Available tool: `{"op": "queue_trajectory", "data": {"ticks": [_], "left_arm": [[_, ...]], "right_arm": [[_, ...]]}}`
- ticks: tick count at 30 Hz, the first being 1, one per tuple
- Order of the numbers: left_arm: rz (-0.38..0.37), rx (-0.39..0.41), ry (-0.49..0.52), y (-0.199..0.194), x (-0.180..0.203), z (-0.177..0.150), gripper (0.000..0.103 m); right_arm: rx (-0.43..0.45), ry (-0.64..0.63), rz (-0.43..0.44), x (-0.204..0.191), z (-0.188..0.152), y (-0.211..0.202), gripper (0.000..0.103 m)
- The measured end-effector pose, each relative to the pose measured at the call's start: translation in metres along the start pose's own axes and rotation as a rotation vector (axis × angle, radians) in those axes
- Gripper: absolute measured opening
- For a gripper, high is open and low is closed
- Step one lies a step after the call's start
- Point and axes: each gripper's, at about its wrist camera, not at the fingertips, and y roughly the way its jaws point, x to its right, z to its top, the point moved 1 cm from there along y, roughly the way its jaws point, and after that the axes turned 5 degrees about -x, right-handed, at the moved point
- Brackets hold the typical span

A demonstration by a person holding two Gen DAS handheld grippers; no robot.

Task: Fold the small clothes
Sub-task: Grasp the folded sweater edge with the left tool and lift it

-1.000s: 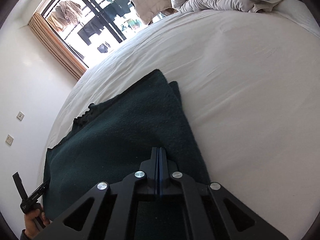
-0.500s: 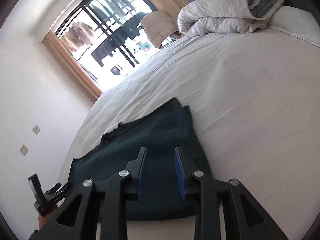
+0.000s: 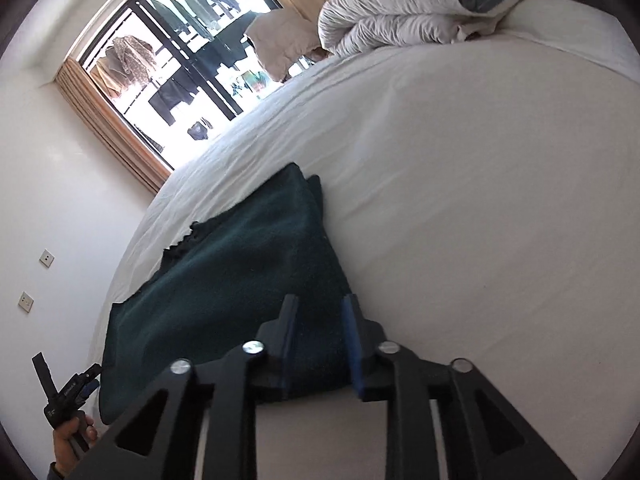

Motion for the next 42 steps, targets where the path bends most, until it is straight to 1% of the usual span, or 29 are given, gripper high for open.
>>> {"op": "queue_trajectory", "data": {"ticks": [2, 4, 5, 7, 9, 11, 12, 15, 16, 17, 21, 23, 26, 28, 31, 33, 35, 36, 37, 38, 39, 40, 41, 42], "left_arm": [[-0.117, -0.035, -0.115, -0.005, -0.02, 0.004, 0.098], [-0.236, -0.077, -0.194, -0.005, -0.032, 0.01, 0.098], [-0.284, -0.113, -0.21, -0.001, -0.033, 0.014, 0.098], [-0.34, -0.204, -0.194, 0.015, -0.028, 0.02, 0.098], [-0.345, -0.241, -0.185, 0.027, -0.02, 0.024, 0.098], [-0.387, -0.273, -0.19, 0.034, -0.016, 0.029, 0.097], [-0.405, -0.279, -0.208, 0.036, -0.016, 0.032, 0.097], [-0.441, -0.317, -0.24, 0.045, -0.015, 0.038, 0.095], [-0.436, -0.33, -0.24, 0.048, -0.014, 0.039, 0.091], [-0.43, -0.339, -0.244, 0.052, -0.013, 0.041, 0.084], [-0.442, -0.36, -0.286, 0.056, -0.014, 0.041, 0.073], [-0.46, -0.381, -0.283, 0.054, -0.012, 0.038, 0.072], [-0.464, -0.4, -0.256, 0.05, -0.007, 0.034, 0.072], [-0.496, -0.412, -0.239, 0.053, -0.001, 0.034, 0.072], [-0.533, -0.433, -0.242, 0.064, 0.006, 0.03, 0.072], [-0.546, -0.44, -0.233, 0.067, 0.008, 0.027, 0.072], [-0.573, -0.447, -0.264, 0.07, 0.006, 0.026, 0.072], [-0.609, -0.455, -0.299, 0.074, 0.003, 0.026, 0.072], [-0.634, -0.463, -0.322, 0.078, 0.001, 0.026, 0.068], [-0.644, -0.474, -0.342, 0.084, 0.001, 0.026, 0.052], [-0.643, -0.485, -0.362, 0.089, 0.0, 0.025, 0.042], [-0.633, -0.498, -0.382, 0.095, 0.0, 0.022, 0.024], [-0.628, -0.501, -0.394, 0.1, 0.0, 0.019, 0.018], [-0.634, -0.492, -0.4, 0.103, 0.001, 0.017, 0.017]], "right_arm": [[0.008, -0.037, 0.047, -0.018, 0.003, -0.004, 0.031], [-0.009, -0.073, 0.105, -0.039, 0.005, -0.001, 0.031], [-0.023, -0.092, 0.129, -0.049, 0.005, 0.004, 0.031], [-0.046, -0.112, 0.159, -0.064, 0.006, 0.012, 0.031], [-0.069, -0.115, 0.179, -0.074, 0.006, 0.019, 0.031], [-0.094, -0.12, 0.203, -0.081, 0.007, 0.026, 0.031], [-0.108, -0.127, 0.214, -0.085, 0.006, 0.03, 0.031], [-0.155, -0.152, 0.226, -0.097, 0.007, 0.043, 0.031], [-0.166, -0.158, 0.233, -0.101, 0.007, 0.047, 0.031], [-0.174, -0.163, 0.237, -0.104, 0.008, 0.05, 0.031], [-0.192, -0.181, 0.25, -0.115, 0.007, 0.057, 0.031], [-0.202, -0.188, 0.256, -0.118, 0.005, 0.06, 0.031], [-0.219, -0.183, 0.256, -0.118, 0.0, 0.065, 0.031], [-0.228, -0.18, 0.26, -0.118, -0.004, 0.067, 0.031], [-0.241, -0.186, 0.26, -0.12, -0.007, 0.069, 0.031], [-0.243, -0.194, 0.258, -0.121, -0.007, 0.068, 0.031], [-0.247, -0.189, 0.265, -0.122, -0.007, 0.069, 0.031], [-0.248, -0.189, 0.269, -0.123, -0.007, 0.069, 0.031], [-0.252, -0.188, 0.272, -0.125, -0.007, 0.071, 0.031], [-0.257, -0.187, 0.271, -0.126, -0.007, 0.073, 0.031], [-0.262, -0.186, 0.271, -0.128, -0.007, 0.075, 0.031], [-0.268, -0.188, 0.273, -0.13, -0.007, 0.078, 0.031], [-0.272, -0.189, 0.275, -0.132, -0.007, 0.081, 0.031], [-0.277, -0.192, 0.276, -0.135, -0.007, 0.083, 0.031]]}}
